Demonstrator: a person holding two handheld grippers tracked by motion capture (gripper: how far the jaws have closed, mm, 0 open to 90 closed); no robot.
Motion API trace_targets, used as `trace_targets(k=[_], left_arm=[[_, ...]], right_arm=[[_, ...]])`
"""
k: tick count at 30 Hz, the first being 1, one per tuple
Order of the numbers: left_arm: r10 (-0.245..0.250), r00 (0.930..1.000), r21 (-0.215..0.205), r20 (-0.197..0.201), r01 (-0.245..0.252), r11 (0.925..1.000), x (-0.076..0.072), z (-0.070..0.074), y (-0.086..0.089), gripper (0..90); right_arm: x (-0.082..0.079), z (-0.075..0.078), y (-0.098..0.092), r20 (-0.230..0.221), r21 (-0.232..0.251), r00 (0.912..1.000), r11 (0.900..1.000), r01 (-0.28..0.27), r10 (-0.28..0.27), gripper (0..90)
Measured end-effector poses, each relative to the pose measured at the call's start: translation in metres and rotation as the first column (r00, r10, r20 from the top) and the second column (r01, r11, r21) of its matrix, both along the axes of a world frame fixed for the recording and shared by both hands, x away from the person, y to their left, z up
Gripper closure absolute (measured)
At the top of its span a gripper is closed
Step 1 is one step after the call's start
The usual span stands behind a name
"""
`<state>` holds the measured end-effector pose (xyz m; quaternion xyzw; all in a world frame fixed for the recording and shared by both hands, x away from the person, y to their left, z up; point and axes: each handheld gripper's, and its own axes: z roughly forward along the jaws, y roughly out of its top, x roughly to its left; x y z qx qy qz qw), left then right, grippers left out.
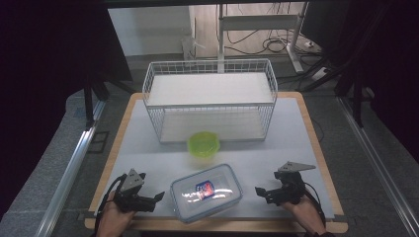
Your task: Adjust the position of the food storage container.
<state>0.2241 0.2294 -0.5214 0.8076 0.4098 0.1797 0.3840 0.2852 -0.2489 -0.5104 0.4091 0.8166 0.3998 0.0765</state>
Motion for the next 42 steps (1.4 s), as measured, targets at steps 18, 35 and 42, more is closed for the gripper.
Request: trace_targets(k=[18,35,42], left_arm=[[0.028,0.9996,-0.060,0.008,-0.028,0.9978,0.002,-0.001,0.006,2.2],[0.030,0.9973,-0.029,0.068,-0.028,0.9992,-0.002,0.001,0.004,7.9],[0.025,0.9977,-0.015,0.063,-0.024,0.9996,-0.001,0.000,0.003,9.3]], right_arm=[[0.002,0.005,0.004,0.011,-0.037,0.9996,0.999,-0.024,0.024,10.7],[0.048,0.049,0.066,0.097,-0.141,0.9690,0.967,-0.213,0.228,80.1],[0.081,0.061,0.126,0.132,-0.131,0.9436,0.949,-0.287,0.304,89.8]])
